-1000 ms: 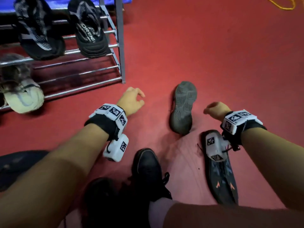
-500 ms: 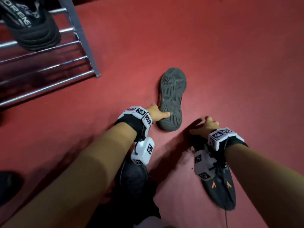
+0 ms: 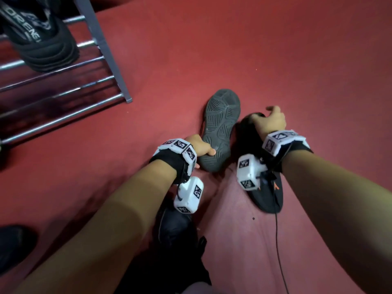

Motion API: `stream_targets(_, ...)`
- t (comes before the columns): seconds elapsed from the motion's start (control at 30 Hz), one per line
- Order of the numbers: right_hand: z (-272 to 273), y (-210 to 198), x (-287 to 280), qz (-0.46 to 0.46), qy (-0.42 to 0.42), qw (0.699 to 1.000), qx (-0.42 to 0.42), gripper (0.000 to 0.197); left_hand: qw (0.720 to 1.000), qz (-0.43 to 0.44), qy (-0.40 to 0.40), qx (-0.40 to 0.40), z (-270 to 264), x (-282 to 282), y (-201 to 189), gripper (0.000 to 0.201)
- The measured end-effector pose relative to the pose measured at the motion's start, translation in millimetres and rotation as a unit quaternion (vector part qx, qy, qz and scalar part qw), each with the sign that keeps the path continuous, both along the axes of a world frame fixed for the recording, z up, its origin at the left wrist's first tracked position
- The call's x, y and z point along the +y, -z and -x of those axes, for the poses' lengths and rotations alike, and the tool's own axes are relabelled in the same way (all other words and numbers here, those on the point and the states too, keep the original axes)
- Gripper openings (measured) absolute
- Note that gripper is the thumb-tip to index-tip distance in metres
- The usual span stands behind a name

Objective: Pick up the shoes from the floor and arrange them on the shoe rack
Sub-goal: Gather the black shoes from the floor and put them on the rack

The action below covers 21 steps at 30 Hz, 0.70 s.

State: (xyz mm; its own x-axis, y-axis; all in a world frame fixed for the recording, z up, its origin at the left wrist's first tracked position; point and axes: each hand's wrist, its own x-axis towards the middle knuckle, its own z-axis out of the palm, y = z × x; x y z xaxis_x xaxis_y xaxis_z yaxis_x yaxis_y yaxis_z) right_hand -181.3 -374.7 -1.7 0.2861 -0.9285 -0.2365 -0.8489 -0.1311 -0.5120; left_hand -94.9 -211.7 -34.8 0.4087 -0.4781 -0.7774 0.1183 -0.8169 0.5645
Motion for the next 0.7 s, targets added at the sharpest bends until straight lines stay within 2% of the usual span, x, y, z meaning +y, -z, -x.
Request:
stream_targets(0.07, -9, -2, 0, -0.001, 0.03, 0.999, -0.024, 0.051, 0.999, 0.013, -0.026, -0.044, -10, 17, -5, 0.05)
stream_targets(0.13, -8, 4, 11, -0.011, 0.03, 1.0, -0.002, 0.048, 0.994, 0.027, -0.036, -0.103, -25, 36, -2, 0.061)
stream_targets(0.23, 4, 24, 34, -0.036, 0.002, 0.999, 0.039, 0.054, 0.993, 0.049, -0.004, -0.105, -41, 62, -10, 0.065)
stream_targets(0.33, 10, 31, 47, -0.046, -0.016, 0.997, 0.057, 0.063, 0.989, 0.079, -0.041, -0.121, -53, 86, -29, 0.061)
stream_targets(0.37, 10, 31, 48, -0.046, -0.018, 0.997, 0.059, 0.064, 0.984, 0.085, -0.06, -0.146, -57, 95, -36, 0.059)
stream_targets(0.43, 9, 30, 50, -0.048, -0.023, 0.997, 0.058, 0.065, 0.959, 0.071, -0.064, -0.267, -60, 113, -48, 0.054)
stream_targets(0.5, 6, 29, 55, -0.051, -0.03, 0.996, 0.06, 0.067, 0.899, 0.008, -0.003, -0.438, -54, 134, -60, 0.051)
stream_targets(0.57, 3, 29, 62, -0.053, -0.037, 0.996, 0.061, 0.069, 0.832, -0.023, 0.103, -0.544, -48, 156, -53, 0.052)
stream_targets(0.63, -1, 29, 66, -0.052, -0.037, 0.996, 0.069, 0.071, 0.823, -0.081, 0.251, -0.503, -42, 176, -35, 0.056)
stream_targets(0.7, -7, 28, 69, -0.045, -0.034, 0.995, 0.078, 0.072, 0.853, -0.124, 0.311, -0.401, -46, 195, -20, 0.061)
